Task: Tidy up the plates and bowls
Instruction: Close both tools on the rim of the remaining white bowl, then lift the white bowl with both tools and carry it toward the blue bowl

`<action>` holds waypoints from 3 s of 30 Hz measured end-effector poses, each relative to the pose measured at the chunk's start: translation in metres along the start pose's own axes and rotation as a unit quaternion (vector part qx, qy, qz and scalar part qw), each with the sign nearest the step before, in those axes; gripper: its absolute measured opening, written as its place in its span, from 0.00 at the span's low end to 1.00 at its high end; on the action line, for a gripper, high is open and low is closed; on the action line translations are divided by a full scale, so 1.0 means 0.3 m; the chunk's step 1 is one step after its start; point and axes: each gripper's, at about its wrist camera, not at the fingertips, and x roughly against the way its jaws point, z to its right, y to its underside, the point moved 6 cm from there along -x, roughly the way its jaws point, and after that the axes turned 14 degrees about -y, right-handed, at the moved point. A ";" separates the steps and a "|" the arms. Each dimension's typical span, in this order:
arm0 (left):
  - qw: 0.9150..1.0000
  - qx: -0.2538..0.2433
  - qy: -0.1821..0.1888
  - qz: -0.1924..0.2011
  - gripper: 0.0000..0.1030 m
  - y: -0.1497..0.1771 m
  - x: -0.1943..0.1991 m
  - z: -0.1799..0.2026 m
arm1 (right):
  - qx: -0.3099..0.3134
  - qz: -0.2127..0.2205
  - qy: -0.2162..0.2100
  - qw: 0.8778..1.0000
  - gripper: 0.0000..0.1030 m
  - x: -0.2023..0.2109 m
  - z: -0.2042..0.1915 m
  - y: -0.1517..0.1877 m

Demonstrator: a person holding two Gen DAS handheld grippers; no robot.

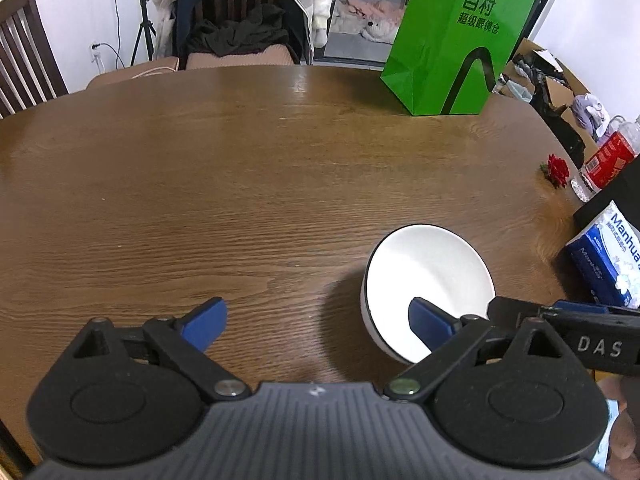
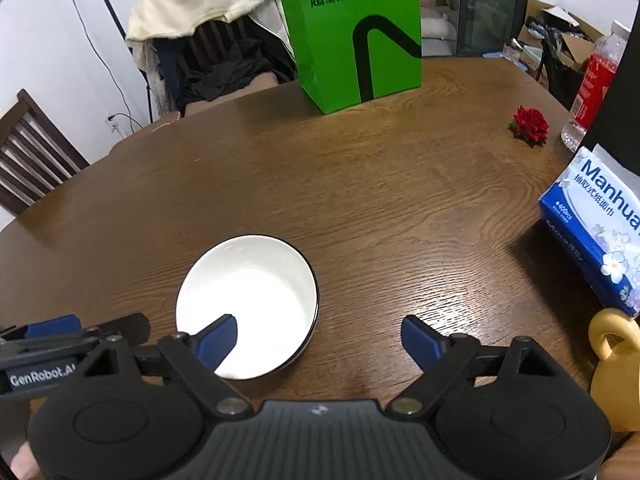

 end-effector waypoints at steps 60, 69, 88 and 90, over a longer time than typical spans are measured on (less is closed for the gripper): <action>0.999 -0.041 0.018 -0.020 0.07 0.012 -0.086 0.109 | 0.030 -0.053 0.018 0.998 0.07 -0.159 -0.043 -0.004; 0.999 -0.038 0.015 -0.010 0.07 0.028 -0.032 0.069 | 0.041 -0.046 0.012 0.998 0.07 -0.115 -0.094 0.016; 1.000 -0.023 0.010 0.004 0.07 0.094 0.091 -0.033 | 0.060 -0.034 0.004 0.998 0.07 -0.010 -0.223 0.094; 1.000 -0.023 0.009 0.006 0.07 0.097 0.103 -0.044 | 0.062 -0.032 0.003 0.998 0.07 0.003 -0.239 0.102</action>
